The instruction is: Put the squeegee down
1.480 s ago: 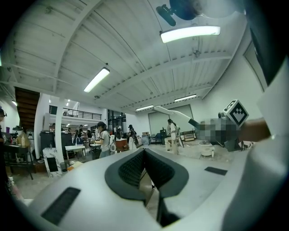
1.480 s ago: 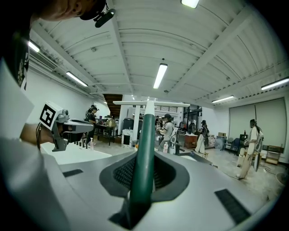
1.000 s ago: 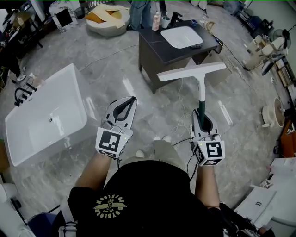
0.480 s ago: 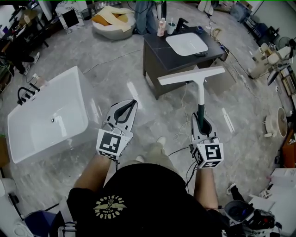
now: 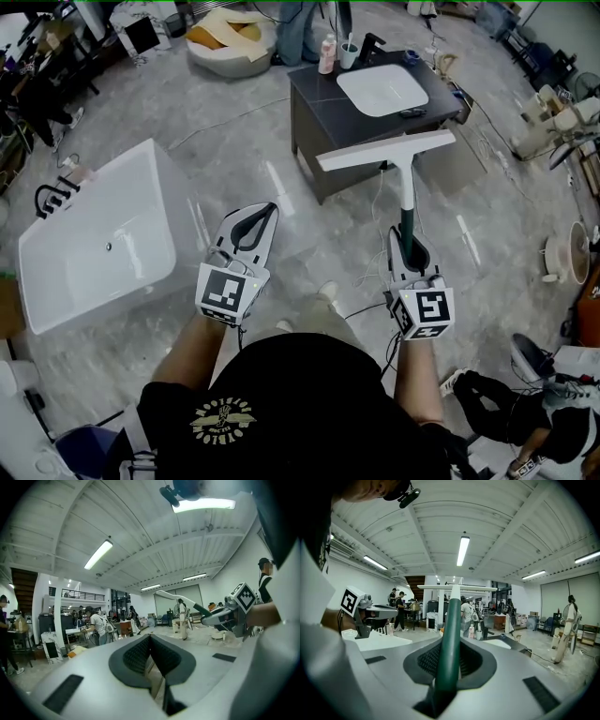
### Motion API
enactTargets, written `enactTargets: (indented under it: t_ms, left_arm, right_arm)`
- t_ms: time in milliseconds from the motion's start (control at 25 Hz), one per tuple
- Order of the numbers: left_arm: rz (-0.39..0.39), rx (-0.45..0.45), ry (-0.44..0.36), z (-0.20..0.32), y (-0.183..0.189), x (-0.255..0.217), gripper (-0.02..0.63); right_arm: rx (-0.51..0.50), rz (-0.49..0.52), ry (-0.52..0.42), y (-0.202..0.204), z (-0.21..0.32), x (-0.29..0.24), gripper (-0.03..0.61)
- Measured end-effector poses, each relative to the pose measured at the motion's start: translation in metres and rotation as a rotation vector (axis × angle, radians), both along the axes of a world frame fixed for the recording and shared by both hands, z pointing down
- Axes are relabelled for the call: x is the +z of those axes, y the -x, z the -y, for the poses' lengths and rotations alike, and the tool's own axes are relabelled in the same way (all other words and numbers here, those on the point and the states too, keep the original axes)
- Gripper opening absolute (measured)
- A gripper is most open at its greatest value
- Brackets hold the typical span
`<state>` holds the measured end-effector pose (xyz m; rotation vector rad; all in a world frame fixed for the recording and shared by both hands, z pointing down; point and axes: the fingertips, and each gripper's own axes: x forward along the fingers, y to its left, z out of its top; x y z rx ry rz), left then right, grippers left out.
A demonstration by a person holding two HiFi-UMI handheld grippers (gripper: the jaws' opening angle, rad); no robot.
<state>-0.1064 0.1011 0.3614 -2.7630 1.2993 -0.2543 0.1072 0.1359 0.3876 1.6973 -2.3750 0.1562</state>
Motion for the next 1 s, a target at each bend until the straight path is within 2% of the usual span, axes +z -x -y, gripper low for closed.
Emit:
enactTargets:
  t_ms: [360, 1000]
  left_arm:
    - [0.006, -0.014, -0.009, 0.057, -0.030, -0.007, 0.023]
    - [-0.001, -0.091, -0.041, 0.133, -0.084, -0.022, 0.023]
  right_arm:
    - [-0.022, 0.003, 0.000, -0.026, 0.059, -0.003, 0.074]
    - [-0.109, -0.011, -0.026, -0.079, 0.144, -0.016, 0.074]
